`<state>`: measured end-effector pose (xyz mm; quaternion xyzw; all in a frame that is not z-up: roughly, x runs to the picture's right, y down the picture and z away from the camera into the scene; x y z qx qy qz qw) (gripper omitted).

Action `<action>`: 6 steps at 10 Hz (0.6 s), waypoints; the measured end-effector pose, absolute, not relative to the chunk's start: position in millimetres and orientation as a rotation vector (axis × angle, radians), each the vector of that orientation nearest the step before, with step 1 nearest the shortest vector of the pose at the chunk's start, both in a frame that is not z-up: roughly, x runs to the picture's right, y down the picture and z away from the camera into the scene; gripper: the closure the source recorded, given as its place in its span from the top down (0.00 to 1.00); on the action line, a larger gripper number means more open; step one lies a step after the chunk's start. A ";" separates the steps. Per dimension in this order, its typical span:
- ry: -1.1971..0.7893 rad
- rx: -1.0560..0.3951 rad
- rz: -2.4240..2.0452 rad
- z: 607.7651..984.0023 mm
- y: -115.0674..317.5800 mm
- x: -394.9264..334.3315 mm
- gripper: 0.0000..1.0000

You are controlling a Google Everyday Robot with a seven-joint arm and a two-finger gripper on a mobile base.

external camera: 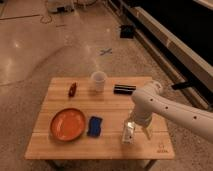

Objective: Place the bottle in the ceramic bowl

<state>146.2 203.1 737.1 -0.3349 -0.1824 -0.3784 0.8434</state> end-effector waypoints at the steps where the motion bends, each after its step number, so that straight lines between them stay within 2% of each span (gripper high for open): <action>1: -0.427 -0.689 -0.822 741.4 208.1 130.5 0.80; 6: -0.507 -0.595 -0.961 785.0 229.5 99.4 0.80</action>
